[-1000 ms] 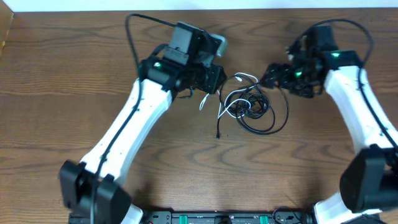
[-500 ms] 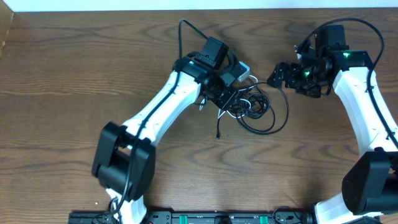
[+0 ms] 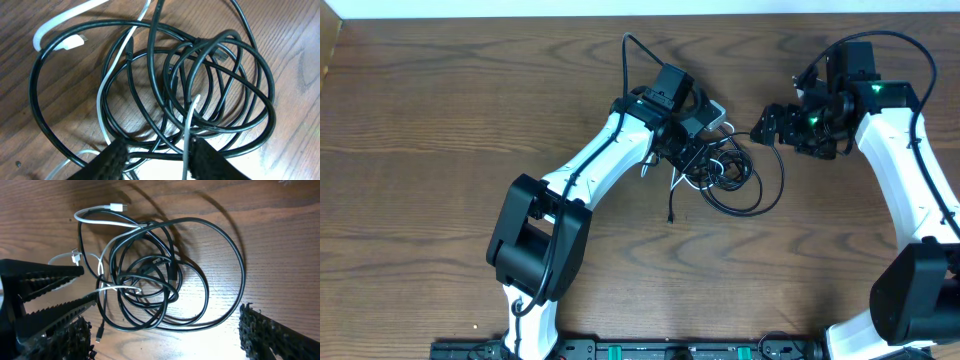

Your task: Untangle cables

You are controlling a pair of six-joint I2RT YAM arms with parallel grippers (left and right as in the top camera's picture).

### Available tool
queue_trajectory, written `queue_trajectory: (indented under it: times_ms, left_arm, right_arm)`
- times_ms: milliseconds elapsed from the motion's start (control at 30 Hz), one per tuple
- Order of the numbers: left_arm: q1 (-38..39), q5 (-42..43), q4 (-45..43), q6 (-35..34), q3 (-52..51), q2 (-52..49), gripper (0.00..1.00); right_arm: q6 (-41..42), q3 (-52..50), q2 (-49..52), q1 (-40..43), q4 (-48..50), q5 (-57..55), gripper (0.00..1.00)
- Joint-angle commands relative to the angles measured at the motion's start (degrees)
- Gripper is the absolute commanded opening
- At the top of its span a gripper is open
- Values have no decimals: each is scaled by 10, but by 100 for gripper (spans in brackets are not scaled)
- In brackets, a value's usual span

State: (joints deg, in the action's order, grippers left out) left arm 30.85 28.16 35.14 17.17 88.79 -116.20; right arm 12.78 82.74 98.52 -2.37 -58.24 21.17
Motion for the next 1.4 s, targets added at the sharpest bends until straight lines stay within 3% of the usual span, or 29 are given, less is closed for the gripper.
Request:
queue_trajectory:
  times_ms: [0, 133, 467, 900, 1367]
  left_arm:
    - [-1, -3, 1, 12, 6, -6, 32]
    - [-1, -3, -8, -5, 6, -6, 8]
    - [-7, -3, -28, -82, 13, 9, 7]
    - [-13, -32, -53, -208, 23, 168, 7]
    - [-13, -35, -48, -225, 23, 238, 8]
  right_arm:
    - [-9, 7, -4, 0, 1, 2, 92]
    - [-9, 7, -4, 0, -1, 1, 92]
    - [-9, 7, -4, 0, -3, 2, 91]
    - [-9, 4, -3, -33, 2, 2, 91]
    - [-5, 4, -3, -56, 8, 2, 89]
